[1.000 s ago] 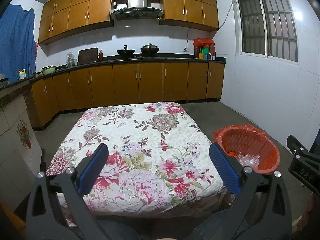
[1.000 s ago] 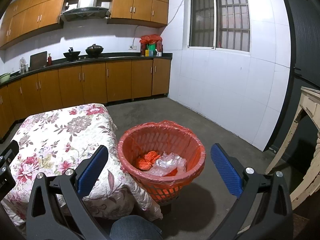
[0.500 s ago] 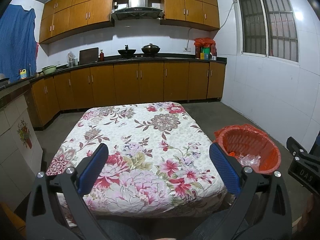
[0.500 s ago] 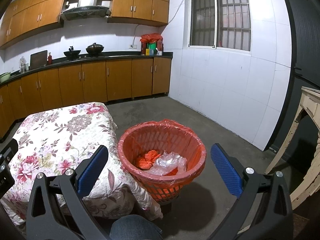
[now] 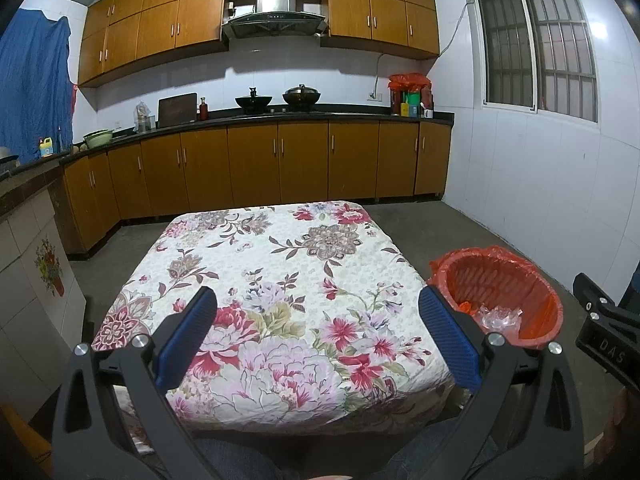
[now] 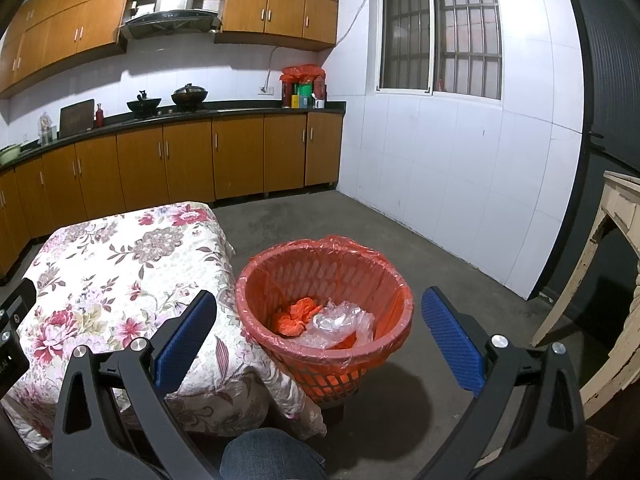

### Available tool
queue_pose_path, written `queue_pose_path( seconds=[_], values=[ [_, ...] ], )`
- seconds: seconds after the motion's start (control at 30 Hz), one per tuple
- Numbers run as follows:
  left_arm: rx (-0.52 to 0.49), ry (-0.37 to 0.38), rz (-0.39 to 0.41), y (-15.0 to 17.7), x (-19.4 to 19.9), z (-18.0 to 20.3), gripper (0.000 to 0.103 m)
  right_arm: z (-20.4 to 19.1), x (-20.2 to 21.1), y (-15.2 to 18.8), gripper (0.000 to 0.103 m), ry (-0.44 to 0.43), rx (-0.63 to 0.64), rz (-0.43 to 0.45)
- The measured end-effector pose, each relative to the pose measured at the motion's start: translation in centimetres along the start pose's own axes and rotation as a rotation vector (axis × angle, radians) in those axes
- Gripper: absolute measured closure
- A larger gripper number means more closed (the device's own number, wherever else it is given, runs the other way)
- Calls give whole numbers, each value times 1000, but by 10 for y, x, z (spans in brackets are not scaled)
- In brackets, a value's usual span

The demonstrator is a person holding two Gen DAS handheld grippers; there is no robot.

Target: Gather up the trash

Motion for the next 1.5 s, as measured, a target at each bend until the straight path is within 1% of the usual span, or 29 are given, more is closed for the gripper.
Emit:
queue_pose_path(
  seconds=[0.4,1.5],
  values=[
    [0,0,-2,0,-1,0,4,0,1,9,2,0,1,-10],
    [6,-1,-26,9,-7,-3,4,0,-1,6,2,-1,1,-14]
  ],
)
Point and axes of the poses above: each gripper's, at about its wrist camera, not at the fingertips, and x roughly against the way its jaws point, z to its right, y to its underside, the point moved 4 cm from there along -x, roughly the way its jaws point, and after that the axes turned 11 degrees about -x, right-handed, at the moved point
